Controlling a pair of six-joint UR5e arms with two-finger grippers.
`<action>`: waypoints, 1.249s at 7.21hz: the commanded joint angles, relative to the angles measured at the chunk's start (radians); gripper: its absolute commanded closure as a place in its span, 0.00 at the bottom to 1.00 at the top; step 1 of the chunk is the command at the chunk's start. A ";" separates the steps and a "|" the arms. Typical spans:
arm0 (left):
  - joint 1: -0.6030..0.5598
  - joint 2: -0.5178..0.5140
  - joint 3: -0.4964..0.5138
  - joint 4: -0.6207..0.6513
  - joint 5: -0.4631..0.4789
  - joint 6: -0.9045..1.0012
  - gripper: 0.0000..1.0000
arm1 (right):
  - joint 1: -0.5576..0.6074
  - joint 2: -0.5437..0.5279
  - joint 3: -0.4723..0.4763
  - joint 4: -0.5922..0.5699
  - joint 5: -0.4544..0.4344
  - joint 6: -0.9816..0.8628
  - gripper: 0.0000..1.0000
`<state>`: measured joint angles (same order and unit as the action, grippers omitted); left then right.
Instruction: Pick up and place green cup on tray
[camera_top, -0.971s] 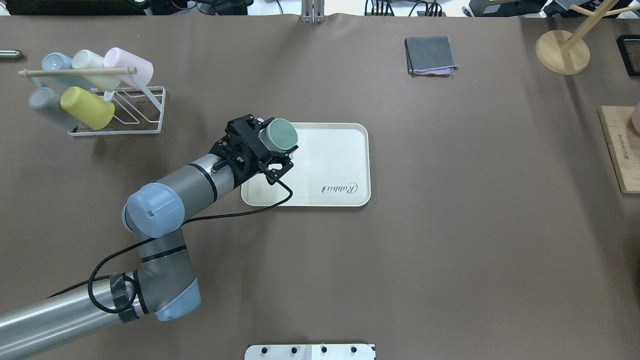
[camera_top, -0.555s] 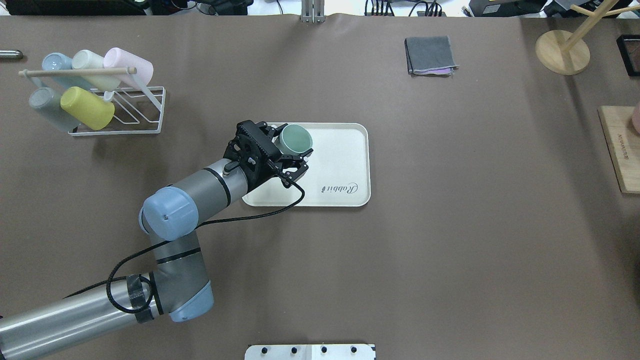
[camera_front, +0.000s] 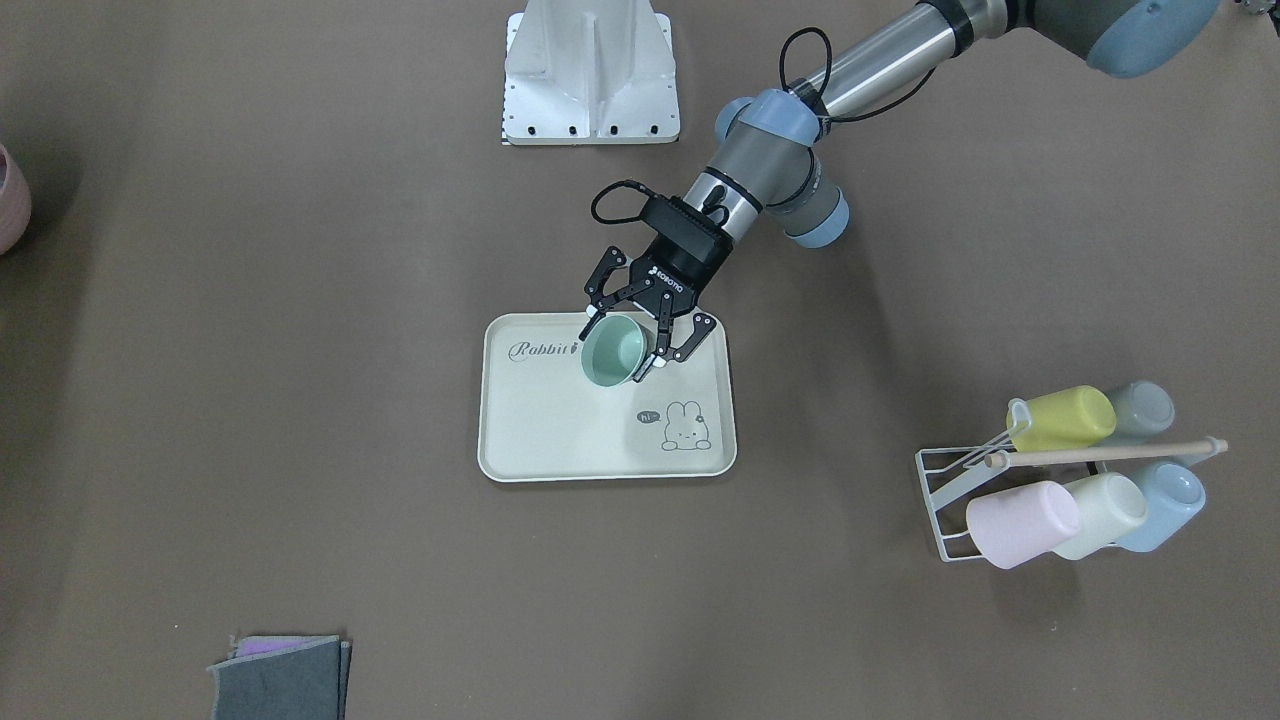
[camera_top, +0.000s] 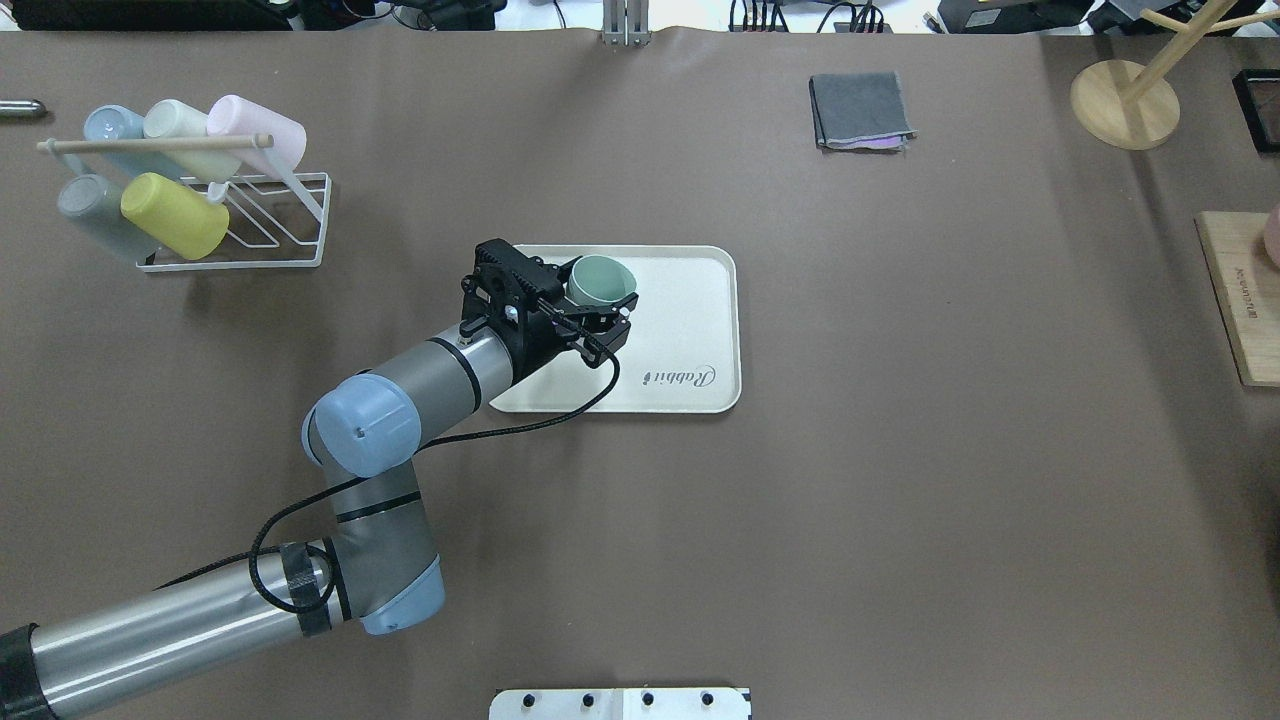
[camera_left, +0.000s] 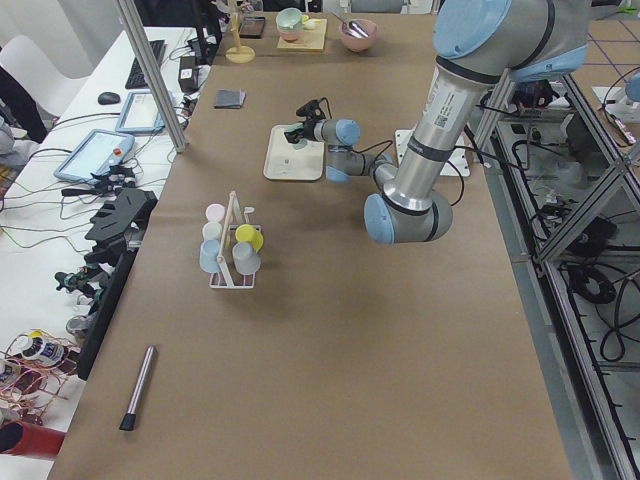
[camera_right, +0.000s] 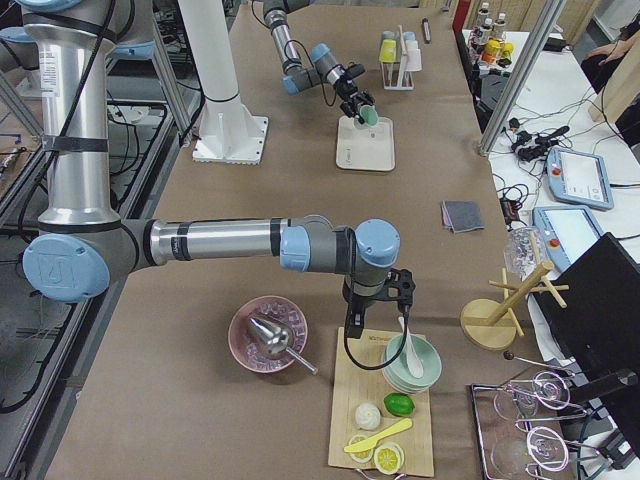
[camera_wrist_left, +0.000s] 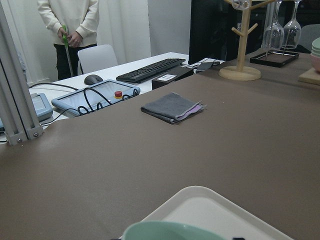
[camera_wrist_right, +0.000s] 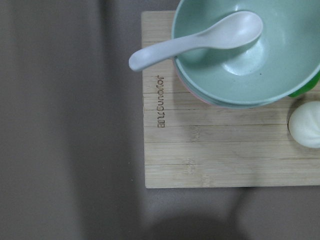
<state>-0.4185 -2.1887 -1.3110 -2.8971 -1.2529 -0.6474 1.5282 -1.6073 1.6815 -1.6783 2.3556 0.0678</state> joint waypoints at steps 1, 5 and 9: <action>0.001 -0.002 0.044 0.001 0.032 -0.095 0.23 | -0.005 0.001 0.004 0.003 0.004 -0.005 0.00; 0.010 -0.068 0.096 0.009 0.040 -0.231 0.23 | -0.031 0.035 0.029 0.009 -0.041 -0.002 0.00; 0.032 -0.094 0.112 0.054 0.061 -0.251 0.22 | -0.033 0.033 0.035 0.011 -0.058 -0.002 0.00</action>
<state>-0.3889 -2.2783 -1.1966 -2.8621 -1.1921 -0.8977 1.4958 -1.5737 1.7159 -1.6687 2.2979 0.0660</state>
